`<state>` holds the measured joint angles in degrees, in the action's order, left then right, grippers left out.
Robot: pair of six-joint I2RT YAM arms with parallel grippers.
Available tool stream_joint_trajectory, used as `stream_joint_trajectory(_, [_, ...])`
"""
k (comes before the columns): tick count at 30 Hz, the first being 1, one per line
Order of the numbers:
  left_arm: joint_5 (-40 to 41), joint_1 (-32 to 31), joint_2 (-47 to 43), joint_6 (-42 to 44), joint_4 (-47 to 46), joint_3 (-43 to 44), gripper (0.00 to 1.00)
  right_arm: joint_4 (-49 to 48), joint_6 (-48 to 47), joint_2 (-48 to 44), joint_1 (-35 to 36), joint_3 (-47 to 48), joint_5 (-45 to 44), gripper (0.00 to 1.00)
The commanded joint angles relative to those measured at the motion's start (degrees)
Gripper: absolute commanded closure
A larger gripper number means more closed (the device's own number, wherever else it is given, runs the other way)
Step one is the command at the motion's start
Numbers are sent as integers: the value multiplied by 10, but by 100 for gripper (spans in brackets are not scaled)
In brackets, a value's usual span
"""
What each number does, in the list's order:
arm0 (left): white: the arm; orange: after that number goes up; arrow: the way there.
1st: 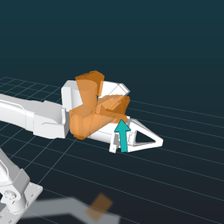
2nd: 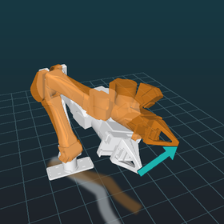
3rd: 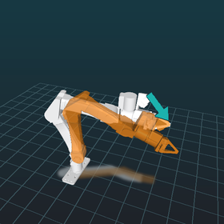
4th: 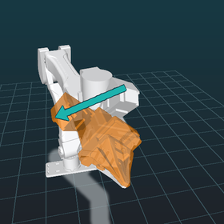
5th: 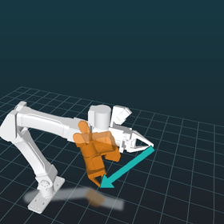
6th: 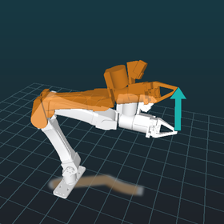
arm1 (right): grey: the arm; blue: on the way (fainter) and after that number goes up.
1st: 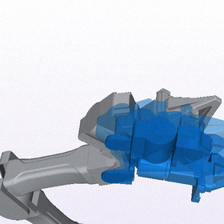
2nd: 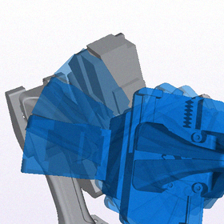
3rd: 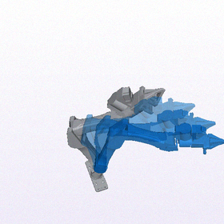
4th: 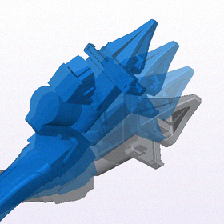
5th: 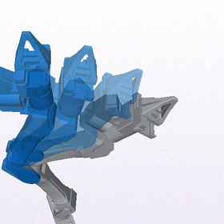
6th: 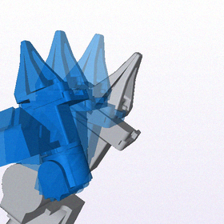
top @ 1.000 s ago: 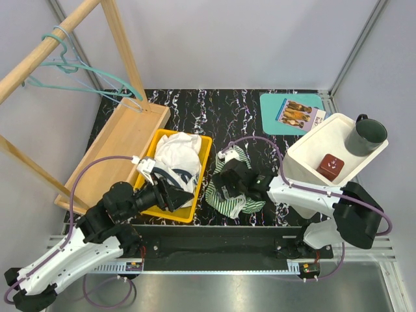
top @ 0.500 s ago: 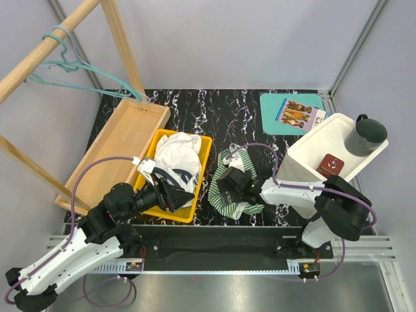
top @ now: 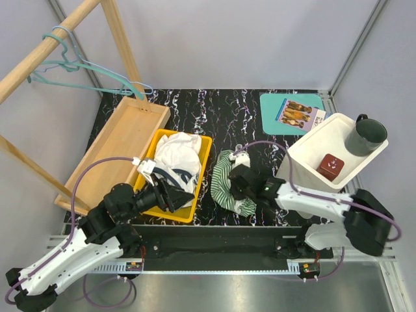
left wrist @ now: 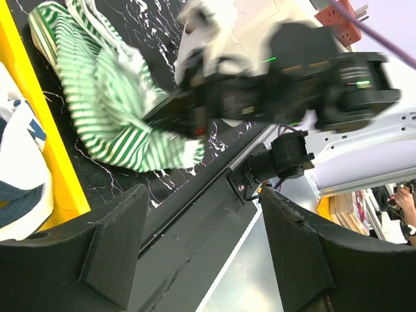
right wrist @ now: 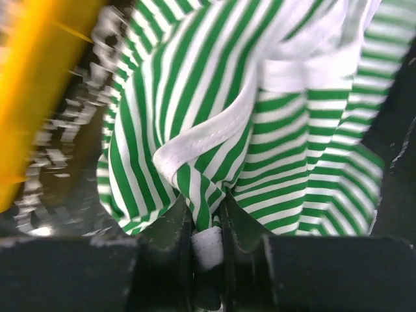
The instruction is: Remove the tank top from the hanger
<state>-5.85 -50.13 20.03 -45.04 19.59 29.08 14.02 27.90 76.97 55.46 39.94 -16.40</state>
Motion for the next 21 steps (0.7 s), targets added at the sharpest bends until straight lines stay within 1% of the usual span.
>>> stream_joint_trajectory(1, [8,-2,-15,9,-24,5,27,-21,-34,-141,2,29,13,100])
stream_joint_trajectory(3, [22,-2,-25,9,-16,7,27,-32,-43,-181,2,54,21,100])
stream_joint_trajectory(6, [44,-1,-46,9,-4,9,27,-55,-48,-196,2,93,63,100])
stream_joint_trajectory(10, [57,-2,-84,8,10,17,28,-82,-28,-162,3,145,159,100])
stream_joint_trajectory(14, [94,-2,-147,12,20,26,28,-199,30,-120,2,153,228,100])
stream_joint_trajectory(15, [106,-2,-168,15,31,30,28,-216,43,-98,3,156,249,100])
stream_joint_trajectory(18, [131,-2,-195,20,59,44,28,-282,108,-45,3,155,274,100])
stream_joint_trajectory(19, [138,-1,-213,21,66,52,28,-301,126,-32,7,151,270,100])
stream_joint_trajectory(20, [149,-1,-219,21,73,55,28,-333,167,-21,10,144,256,100])
stream_joint_trajectory(21, [154,-2,-224,23,89,57,28,-347,185,1,16,132,219,100])
